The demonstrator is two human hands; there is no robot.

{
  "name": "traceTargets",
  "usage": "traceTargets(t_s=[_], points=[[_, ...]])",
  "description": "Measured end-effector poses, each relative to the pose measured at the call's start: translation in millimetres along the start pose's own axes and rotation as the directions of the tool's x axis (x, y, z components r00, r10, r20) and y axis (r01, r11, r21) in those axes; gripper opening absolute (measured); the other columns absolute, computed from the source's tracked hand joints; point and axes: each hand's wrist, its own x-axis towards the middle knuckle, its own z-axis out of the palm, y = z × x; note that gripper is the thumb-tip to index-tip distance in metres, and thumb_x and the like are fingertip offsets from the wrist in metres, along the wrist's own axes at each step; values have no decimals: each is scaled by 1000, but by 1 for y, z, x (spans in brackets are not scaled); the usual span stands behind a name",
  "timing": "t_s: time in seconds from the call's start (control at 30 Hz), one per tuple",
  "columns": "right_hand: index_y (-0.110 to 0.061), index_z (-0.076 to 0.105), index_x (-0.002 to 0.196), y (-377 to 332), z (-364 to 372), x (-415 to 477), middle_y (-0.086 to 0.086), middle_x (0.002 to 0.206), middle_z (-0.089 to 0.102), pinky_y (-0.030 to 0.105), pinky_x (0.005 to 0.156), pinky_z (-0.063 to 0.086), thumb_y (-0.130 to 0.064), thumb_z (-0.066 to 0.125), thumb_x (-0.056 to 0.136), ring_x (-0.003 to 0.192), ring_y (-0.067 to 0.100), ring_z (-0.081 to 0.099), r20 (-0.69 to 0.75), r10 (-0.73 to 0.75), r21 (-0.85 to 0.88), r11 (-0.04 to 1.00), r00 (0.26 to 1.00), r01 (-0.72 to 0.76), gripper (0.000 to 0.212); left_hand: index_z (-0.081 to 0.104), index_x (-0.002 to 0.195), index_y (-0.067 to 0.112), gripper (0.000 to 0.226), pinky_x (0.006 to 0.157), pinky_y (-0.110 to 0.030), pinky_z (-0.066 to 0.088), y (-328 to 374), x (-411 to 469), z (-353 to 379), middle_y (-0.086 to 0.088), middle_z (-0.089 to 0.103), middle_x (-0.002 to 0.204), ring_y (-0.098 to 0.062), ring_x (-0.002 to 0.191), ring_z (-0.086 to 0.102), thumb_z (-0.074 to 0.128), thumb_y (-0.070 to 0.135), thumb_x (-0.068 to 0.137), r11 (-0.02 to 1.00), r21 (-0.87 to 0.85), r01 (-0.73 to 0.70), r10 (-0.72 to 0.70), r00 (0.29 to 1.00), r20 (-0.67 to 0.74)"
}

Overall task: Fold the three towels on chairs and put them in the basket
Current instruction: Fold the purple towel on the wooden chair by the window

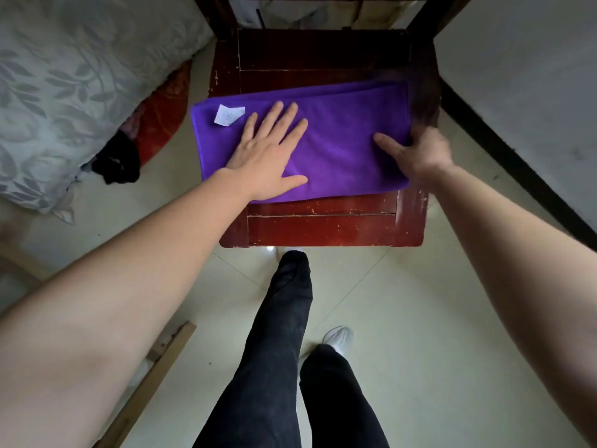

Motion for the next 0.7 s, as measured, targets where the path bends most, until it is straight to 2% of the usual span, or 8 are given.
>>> traceTargets(t_s=[0.07,0.17,0.23,0.3,0.4,0.53,0.63,0.7], points=[[-15,70,111,9,-6,-1,3,106,73,41,88,57,-63,72,77,98,26,69,79,19,144,989,997,-31,58,1,157,18,103,120,-57,0,8,7,5,-8,-11,165,-30,151,-12,56,65,84,999,-6,52,-52,998,30],[-14,69,114,24,-16,-9,-1,105,72,24,78,59,-50,78,79,89,12,71,168,33,355,931,985,-92,51,-1,157,17,109,119,-60,3,26,6,10,-10,-12,165,-31,151,-12,61,65,80,998,5,65,-65,997,40],[-15,68,112,36,-22,-18,-4,98,71,14,62,56,-44,77,82,74,1,67,192,34,382,918,981,-107,43,-1,157,18,116,119,-61,6,41,2,16,-10,-11,165,-33,151,-10,64,69,75,998,46,35,-38,998,58],[-15,66,108,49,-23,-28,-5,90,69,16,56,54,-42,77,83,66,0,66,209,63,396,907,976,-143,38,0,157,20,121,117,-62,9,56,1,19,-10,-10,165,-33,151,-8,68,70,70,996,79,37,-42,997,63],[-14,65,109,64,-25,-39,1,92,68,29,64,51,-40,81,79,73,13,65,215,80,496,850,973,-180,43,5,156,20,126,115,-64,14,70,9,16,-10,-7,165,-34,151,-3,75,68,63,992,64,106,-111,992,68],[-18,65,114,59,-34,-47,-2,96,73,29,74,52,-28,80,81,78,9,70,283,41,618,756,958,-215,38,9,155,20,131,111,-67,20,72,20,9,-11,-1,164,-37,149,3,78,70,55,988,84,126,-133,987,86],[-21,69,112,48,-42,-53,1,102,76,38,90,52,-21,79,80,89,16,70,298,-6,631,751,955,-192,33,7,156,20,129,112,-65,18,72,17,7,-11,-4,164,-36,150,1,75,71,59,989,92,115,-126,985,121],[-24,68,113,38,-44,-59,2,102,76,39,86,54,-17,77,80,90,25,67,293,-34,654,736,956,-174,35,10,156,21,120,114,-61,17,69,9,4,-9,-4,165,-33,151,1,74,67,65,994,37,108,-111,988,103]])
